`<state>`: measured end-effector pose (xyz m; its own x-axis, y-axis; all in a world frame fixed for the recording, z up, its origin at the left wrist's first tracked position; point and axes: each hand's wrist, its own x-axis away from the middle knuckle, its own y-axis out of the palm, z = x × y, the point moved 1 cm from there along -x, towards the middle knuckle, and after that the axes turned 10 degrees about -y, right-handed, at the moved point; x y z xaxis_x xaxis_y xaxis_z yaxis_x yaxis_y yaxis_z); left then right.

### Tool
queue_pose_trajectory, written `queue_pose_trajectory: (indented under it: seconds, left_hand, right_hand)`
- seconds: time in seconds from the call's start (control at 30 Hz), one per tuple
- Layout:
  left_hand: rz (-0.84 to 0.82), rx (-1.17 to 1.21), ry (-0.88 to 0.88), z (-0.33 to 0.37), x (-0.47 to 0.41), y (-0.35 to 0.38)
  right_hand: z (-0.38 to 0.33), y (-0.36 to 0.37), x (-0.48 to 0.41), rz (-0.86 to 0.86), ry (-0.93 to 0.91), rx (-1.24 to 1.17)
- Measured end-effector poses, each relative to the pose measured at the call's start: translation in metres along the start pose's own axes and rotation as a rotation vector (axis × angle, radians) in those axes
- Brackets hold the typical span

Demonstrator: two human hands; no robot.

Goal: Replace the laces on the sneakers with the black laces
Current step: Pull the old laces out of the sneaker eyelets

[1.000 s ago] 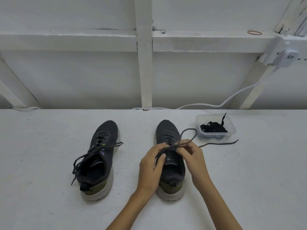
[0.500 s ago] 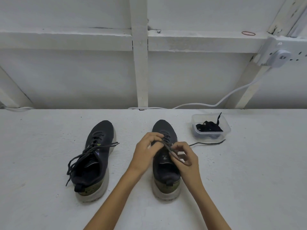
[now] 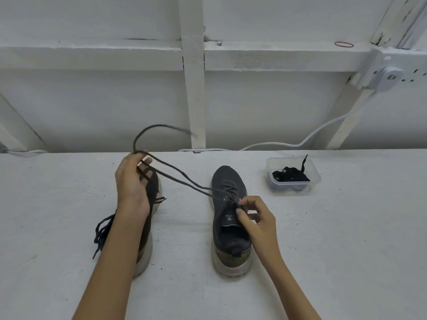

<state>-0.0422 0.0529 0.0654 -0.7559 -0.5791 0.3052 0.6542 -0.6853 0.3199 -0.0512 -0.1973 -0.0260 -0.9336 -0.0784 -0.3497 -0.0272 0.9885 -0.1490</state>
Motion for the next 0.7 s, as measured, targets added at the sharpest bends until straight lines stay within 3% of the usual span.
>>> queue_pose_trajectory:
  seconds: [0.23, 0.33, 0.53, 0.7]
  left_hand:
    - [-0.066, -0.285, -0.031, -0.022, 0.002, 0.004]
    - [-0.021, -0.299, 0.133, -0.045, 0.021, 0.006]
    - [-0.275, -0.562, 0.454, -0.105, 0.081, 0.020]
    - [-0.359, -0.691, 0.355, -0.119, 0.073, 0.019]
  right_hand:
    - [-0.005, -0.001, 0.000, -0.005, -0.007, 0.013]
    - [-0.010, 0.000, -0.003, 0.002, 0.054, -0.025]
    - [-0.027, -0.012, -0.024, 0.023, 0.351, -0.447]
    - [-0.032, -0.053, -0.040, 0.279, 0.359, -0.671]
